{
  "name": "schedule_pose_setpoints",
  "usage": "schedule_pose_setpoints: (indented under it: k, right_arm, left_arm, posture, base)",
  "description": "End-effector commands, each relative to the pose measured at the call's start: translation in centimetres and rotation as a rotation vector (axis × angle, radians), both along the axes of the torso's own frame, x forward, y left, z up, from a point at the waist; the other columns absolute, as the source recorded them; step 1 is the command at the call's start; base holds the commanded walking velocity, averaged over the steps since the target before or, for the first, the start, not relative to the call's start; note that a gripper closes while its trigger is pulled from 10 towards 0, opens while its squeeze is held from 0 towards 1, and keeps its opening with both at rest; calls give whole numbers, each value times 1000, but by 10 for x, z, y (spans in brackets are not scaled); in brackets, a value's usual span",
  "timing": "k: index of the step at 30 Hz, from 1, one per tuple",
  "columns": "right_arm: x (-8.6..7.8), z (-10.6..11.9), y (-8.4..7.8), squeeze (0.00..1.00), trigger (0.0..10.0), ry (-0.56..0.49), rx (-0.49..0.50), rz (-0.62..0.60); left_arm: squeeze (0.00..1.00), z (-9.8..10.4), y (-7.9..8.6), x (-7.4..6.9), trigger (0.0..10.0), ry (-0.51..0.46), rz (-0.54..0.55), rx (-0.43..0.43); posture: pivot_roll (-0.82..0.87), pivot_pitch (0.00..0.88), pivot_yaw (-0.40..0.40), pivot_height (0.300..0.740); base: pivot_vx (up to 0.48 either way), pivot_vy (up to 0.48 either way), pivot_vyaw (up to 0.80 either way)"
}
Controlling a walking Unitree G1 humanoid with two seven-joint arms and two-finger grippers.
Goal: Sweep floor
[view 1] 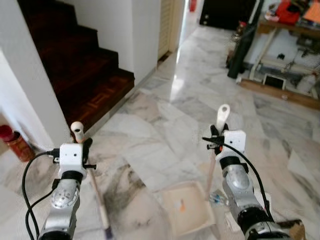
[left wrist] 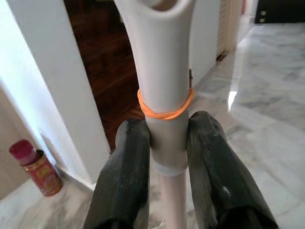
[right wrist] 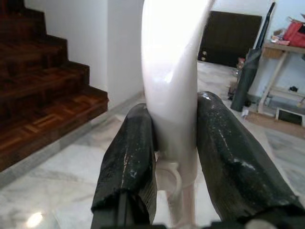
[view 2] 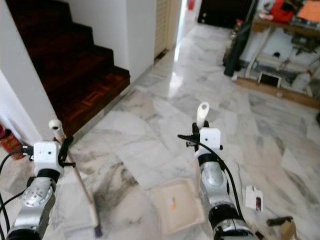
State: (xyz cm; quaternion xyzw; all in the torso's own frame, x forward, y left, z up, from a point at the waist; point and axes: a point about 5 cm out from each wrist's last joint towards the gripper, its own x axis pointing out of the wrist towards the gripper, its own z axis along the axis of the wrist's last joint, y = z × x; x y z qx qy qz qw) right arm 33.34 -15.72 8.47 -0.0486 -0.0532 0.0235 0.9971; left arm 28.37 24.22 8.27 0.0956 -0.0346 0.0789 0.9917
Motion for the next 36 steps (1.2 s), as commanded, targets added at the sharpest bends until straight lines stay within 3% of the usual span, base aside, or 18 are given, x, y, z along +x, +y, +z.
schedule_pose_setpoints:
  k: [1,20,29,36]
  right_arm:
    - [2,8,-8,0,10000,-40,15,-29]
    - [4,10,-11,0,10000,-39,23,-49]
    - [5,10,-15,0,10000,-31,26,-72]
    - [5,8,-16,0,10000,-15,27,-78]
  left_arm:
    - [0,12,-6,5,10000,-57,-24,24]
    - [0,15,-5,7,10000,-63,-16,22]
    - [0,17,-2,7,10000,-72,-5,21]
    - [0,18,-1,7,10000,-80,-7,20]
  posture:
    - [118,0,-51,740]
    - [115,0,-46,740]
    - [109,0,-43,740]
    - [113,0,-43,740]
  base:
    - [319,0,0]
    - [311,0,0]
    - [0,0,0]
    - [0,0,-749]
